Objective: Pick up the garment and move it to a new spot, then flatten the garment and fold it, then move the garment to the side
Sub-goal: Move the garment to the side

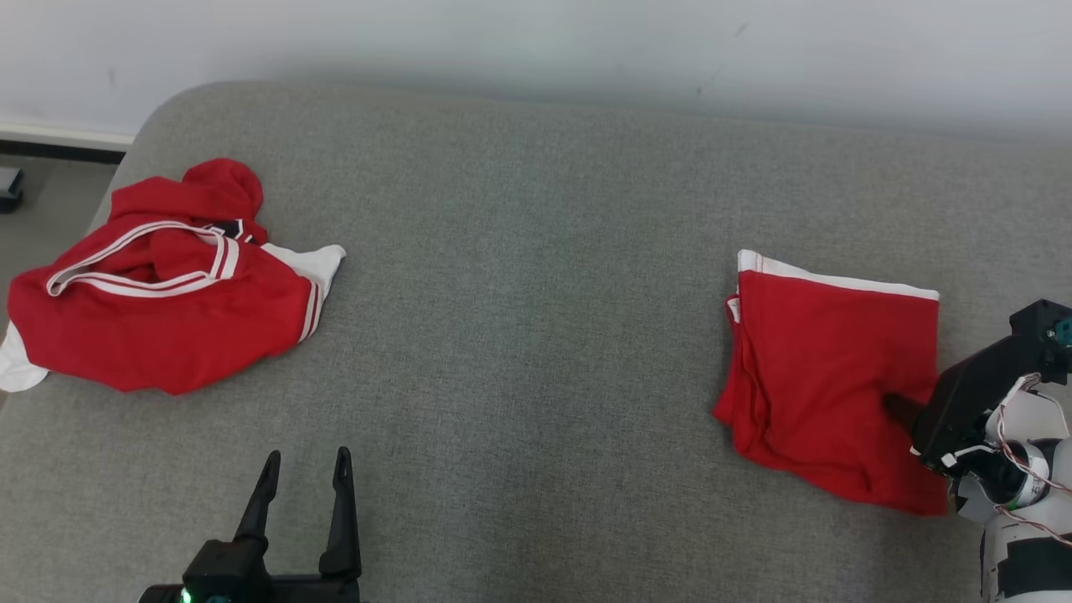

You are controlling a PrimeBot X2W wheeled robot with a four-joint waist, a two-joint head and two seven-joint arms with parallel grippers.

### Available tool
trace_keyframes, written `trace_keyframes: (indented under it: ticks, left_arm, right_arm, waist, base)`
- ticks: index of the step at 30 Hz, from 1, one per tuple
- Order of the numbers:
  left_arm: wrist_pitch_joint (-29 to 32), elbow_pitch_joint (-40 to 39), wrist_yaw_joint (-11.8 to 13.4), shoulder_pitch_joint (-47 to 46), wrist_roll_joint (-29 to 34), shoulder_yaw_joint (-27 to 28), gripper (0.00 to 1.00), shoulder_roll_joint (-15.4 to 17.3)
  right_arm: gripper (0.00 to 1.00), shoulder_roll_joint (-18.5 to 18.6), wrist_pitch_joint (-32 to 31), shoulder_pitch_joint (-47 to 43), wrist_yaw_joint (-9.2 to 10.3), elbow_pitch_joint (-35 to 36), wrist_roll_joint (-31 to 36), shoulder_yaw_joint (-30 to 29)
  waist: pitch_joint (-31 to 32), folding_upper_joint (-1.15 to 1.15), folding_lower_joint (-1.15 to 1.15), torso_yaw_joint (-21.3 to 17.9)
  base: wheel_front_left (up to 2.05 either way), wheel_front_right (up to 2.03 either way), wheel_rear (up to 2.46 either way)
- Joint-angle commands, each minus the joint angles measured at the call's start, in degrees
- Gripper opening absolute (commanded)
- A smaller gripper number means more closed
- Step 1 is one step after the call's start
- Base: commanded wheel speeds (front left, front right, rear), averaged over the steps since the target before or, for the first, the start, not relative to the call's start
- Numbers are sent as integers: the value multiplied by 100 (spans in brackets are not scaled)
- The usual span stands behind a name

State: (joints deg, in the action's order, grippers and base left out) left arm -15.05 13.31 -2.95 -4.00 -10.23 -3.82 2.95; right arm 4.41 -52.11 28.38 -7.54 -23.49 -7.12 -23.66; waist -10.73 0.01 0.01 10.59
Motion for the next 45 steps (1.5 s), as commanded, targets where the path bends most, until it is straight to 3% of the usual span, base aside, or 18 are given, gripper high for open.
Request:
trace_keyframes:
  ticks: [1,2,3,4,5,6,13,23,29,34,45]
  left_arm:
    - [-19,-41,34,-76,-20,-27,100,-11]
    - [-19,-41,34,-76,-20,-27,100,-11]
    - [-19,-56,34,-95,-16,-49,100,-11]
    - [-19,-85,37,-116,-17,-61,100,-10]
    - [-19,-110,31,-135,-21,-79,100,-11]
    - [-19,-142,35,-150,-18,-94,100,-11]
    - [-19,-460,4,-286,83,-142,100,-10]
    - [-18,-1119,-199,-681,456,-225,100,89]
    - [-18,-1477,-305,-942,669,-473,100,257]
    - [11,-1708,-352,-1086,816,-716,100,468]
    - [370,-2207,-412,-1263,859,-1159,100,765]
  right_arm:
    - [100,-40,-71,39,10,-73,56,16]
    - [100,-40,-71,39,10,-73,56,16]
    - [92,-57,-129,44,10,-122,75,36]
    - [46,-71,-165,54,10,-141,102,90]
    - [8,-79,-187,61,10,-140,129,150]
    - [0,-57,-225,67,10,-127,158,232]
    - [0,551,-358,251,11,274,251,1137]
    - [0,1703,-6,642,11,716,-150,2676]
    - [0,2187,712,826,11,541,-190,2993]
    - [0,2372,1622,1089,11,204,-195,3118]
    - [0,2811,3068,1660,11,-736,145,3204]
  waist:
    - [-120,-1,-1,61]
    - [-120,-1,-1,61]
    - [-150,-1,-1,50]
    - [-182,-1,-1,29]
    - [-211,-1,-1,7]
    - [-238,-1,-1,-27]
    - [-479,-1,-1,-550]
    - [-1119,-1,-1,-1874]
    - [-1557,-1,-1,-2563]
    - [-1893,-1,-1,-2964]
    - [-2297,-1,-1,-3116]
  base:
    - [0,0,0]
    - [0,0,0]
    - [0,0,0]
    - [0,0,0]
    - [0,0,0]
    - [0,0,0]
    - [0,0,0]
    - [0,0,0]
    - [0,0,0]
    - [0,0,0]
    - [0,0,0]
